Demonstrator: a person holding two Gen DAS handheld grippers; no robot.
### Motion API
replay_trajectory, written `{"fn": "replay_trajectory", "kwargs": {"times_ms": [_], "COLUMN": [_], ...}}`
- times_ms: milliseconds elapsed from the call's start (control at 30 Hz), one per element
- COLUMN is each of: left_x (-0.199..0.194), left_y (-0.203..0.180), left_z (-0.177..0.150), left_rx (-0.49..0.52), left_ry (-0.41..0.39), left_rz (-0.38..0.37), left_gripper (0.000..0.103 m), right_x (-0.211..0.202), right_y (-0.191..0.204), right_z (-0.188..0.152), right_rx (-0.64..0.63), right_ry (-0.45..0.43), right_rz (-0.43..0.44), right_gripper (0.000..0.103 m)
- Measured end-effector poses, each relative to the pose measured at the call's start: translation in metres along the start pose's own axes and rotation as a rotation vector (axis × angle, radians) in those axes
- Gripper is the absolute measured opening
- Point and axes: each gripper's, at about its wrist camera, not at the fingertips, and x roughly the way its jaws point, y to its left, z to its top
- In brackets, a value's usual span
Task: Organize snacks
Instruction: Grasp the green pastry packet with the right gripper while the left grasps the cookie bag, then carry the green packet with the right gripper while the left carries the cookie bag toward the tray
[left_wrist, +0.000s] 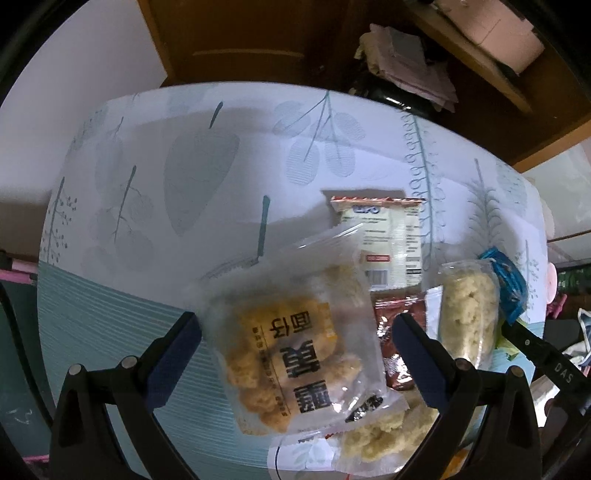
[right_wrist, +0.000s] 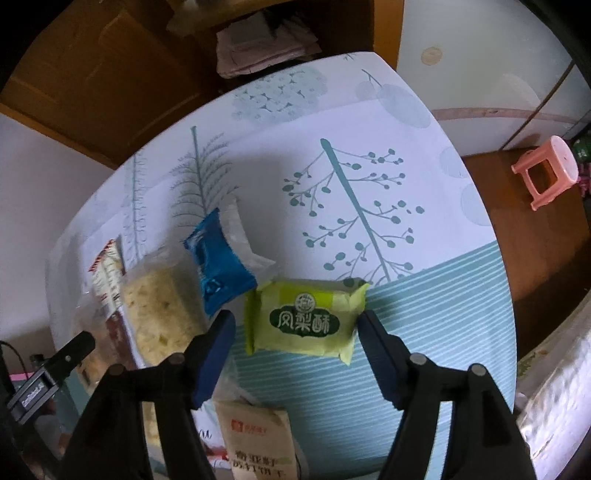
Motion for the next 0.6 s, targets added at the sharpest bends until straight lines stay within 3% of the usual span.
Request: {"fn": "replay_trajectory", "kwargs": {"times_ms": [267, 367, 467, 600], "left_x": [0.022, 0.025, 0.03, 0.027], "left_y": [-0.003, -0.007, -0.011, -0.011], "left_z": [0.0, -0.001, -0.006, -0.013], "left_rx": [-0.007, 0.001, -0.027, -0.038], "left_ry": [0.052, 0.056, 0.069, 0.054], "left_rz": [0.032, 0.042, 0.018, 0.022], "left_gripper": [0.102, 0.102, 0.089, 0.079], "right_x": [0.008, 0.008, 0.007, 0.002], "right_y": [0.013, 0.015, 0.02, 0.016], "right_z": [-0.001, -0.003, -0.008, -0.013], "right_rx": [-0.028, -0.041, -0.075, -0.07], "right_ry": [0.012, 0.004, -0.008, -0.01], "right_rz": [-0.069, -0.094, -0.145, -0.114], "right_gripper": [0.071, 0.063, 0.054, 0.053]}}
